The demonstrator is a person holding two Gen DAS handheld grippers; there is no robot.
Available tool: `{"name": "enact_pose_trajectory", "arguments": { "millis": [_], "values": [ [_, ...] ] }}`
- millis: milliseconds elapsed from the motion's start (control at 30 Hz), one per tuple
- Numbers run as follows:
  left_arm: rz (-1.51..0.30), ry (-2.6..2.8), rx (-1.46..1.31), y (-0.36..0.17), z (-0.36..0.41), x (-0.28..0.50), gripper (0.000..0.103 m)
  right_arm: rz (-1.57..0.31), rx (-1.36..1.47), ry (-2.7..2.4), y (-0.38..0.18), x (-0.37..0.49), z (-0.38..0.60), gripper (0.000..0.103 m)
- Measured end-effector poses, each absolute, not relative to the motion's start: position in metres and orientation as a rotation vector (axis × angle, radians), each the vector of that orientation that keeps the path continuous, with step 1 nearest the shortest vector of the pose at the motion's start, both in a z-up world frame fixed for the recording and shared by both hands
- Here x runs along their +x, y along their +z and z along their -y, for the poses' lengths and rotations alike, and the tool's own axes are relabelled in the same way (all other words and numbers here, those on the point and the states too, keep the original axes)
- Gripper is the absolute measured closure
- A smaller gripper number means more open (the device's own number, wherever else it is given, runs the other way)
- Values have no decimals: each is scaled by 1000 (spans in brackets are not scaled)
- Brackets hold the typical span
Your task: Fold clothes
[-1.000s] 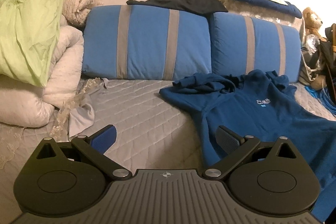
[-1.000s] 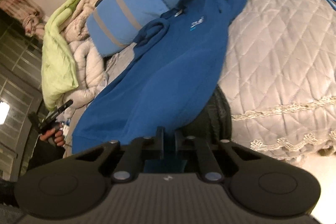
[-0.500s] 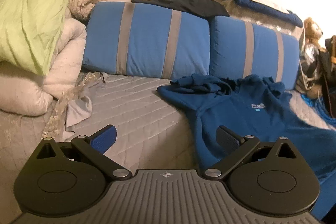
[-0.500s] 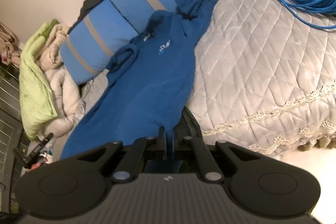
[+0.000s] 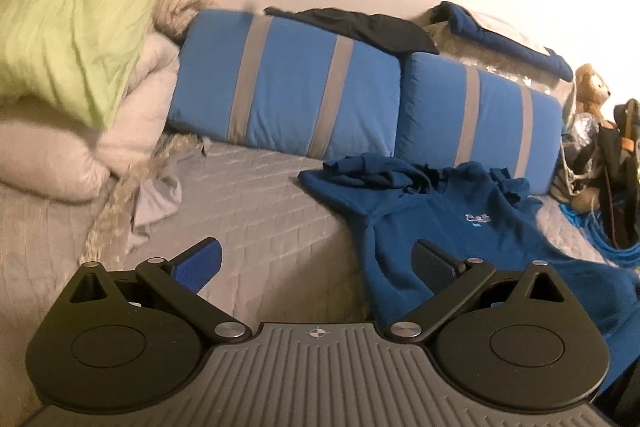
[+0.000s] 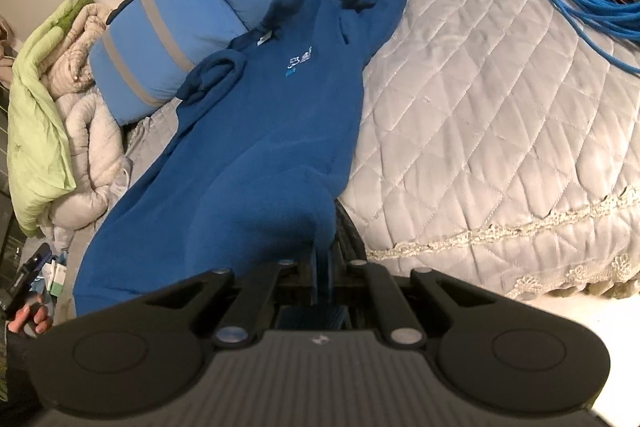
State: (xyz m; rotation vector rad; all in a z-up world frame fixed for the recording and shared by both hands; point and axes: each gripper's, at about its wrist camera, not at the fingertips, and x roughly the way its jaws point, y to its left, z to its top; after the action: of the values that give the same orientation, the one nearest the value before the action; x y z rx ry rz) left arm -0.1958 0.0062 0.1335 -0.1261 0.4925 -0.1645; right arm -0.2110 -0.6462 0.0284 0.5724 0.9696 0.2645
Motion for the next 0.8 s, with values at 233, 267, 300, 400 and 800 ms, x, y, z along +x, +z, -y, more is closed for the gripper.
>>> {"name": "enact_pose_trajectory", "arguments": {
  "millis": [233, 267, 300, 400, 800],
  "values": [
    [-635, -324, -351, 117, -19, -194, 0, -937, 586, 250, 38, -227, 651, 99],
    [-659, -351, -390, 113, -20, -193, 1, -930, 591, 250, 39, -230, 652, 99],
    [-682, -373, -431, 108, -22, -192, 1, -925, 597, 249, 40, -232, 653, 99],
    [-747, -420, -522, 91, -22, -189, 13, -913, 618, 249, 38, -239, 655, 99],
    [-816, -423, -394, 96, 12, -197, 97, -870, 673, 257, 37, -248, 660, 99]
  ]
}}
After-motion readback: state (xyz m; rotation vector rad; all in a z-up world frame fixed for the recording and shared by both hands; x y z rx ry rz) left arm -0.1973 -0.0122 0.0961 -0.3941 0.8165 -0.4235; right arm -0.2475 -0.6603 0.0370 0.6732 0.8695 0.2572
